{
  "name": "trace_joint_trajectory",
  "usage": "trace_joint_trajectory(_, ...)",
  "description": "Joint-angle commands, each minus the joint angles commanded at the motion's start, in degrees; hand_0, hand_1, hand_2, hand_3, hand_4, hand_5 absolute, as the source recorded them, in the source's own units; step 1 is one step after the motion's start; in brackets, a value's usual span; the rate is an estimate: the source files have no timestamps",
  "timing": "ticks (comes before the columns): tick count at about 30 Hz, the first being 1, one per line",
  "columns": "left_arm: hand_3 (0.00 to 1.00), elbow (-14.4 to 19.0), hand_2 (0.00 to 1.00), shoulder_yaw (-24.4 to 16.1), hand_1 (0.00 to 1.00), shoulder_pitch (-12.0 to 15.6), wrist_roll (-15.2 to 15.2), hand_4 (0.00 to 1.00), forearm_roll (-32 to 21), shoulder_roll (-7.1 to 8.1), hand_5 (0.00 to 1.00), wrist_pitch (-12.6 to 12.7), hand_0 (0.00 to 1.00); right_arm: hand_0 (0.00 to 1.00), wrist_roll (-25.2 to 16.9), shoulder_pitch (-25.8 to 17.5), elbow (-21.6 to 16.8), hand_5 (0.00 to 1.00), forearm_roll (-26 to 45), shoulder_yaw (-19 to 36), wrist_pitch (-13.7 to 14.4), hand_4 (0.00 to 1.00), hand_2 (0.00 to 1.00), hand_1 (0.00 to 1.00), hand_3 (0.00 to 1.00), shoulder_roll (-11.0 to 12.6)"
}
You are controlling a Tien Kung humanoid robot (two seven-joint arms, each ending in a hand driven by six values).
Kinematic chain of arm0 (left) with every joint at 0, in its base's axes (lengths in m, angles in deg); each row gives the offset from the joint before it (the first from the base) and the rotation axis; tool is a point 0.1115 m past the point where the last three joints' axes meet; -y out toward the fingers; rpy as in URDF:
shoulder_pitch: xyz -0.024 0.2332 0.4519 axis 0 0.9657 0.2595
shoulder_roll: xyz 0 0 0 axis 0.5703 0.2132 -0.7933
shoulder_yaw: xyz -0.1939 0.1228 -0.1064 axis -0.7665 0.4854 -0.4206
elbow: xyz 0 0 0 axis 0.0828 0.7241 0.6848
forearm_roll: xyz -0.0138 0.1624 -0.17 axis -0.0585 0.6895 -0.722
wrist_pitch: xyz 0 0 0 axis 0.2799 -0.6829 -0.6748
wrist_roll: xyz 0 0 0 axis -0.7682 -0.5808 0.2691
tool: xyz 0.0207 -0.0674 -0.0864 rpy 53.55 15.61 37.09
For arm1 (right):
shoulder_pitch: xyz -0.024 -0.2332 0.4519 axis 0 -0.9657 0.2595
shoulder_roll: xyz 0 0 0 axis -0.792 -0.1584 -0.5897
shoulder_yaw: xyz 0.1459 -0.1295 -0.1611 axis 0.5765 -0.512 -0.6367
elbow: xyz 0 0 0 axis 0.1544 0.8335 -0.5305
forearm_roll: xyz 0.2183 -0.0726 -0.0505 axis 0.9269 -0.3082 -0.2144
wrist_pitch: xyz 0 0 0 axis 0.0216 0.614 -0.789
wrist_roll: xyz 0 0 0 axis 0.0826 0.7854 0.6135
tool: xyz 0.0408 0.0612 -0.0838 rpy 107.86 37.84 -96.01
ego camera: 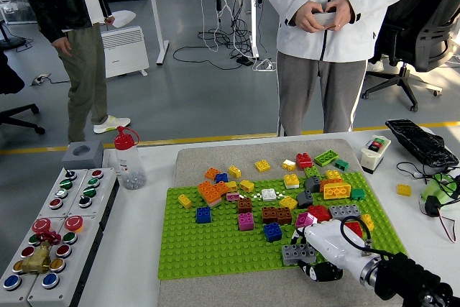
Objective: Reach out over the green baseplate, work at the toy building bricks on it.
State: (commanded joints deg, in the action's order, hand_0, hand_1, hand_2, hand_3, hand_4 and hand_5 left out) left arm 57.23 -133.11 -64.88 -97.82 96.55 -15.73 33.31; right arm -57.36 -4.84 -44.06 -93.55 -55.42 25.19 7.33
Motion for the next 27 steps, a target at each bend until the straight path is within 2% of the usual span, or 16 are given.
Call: trace_joint_trajectory(27, 0.606, 0.0, 0.662, 0.12, 0.688, 0.35, -0.13, 0.351, 0.15, -0.1, 0.998, -0.11, 0.675, 0.378, -0.53, 0.05, 0.95, 0.138, -0.69, -0.64, 0.38, 0.56, 0.549, 0.517, 0.576, -0.29)
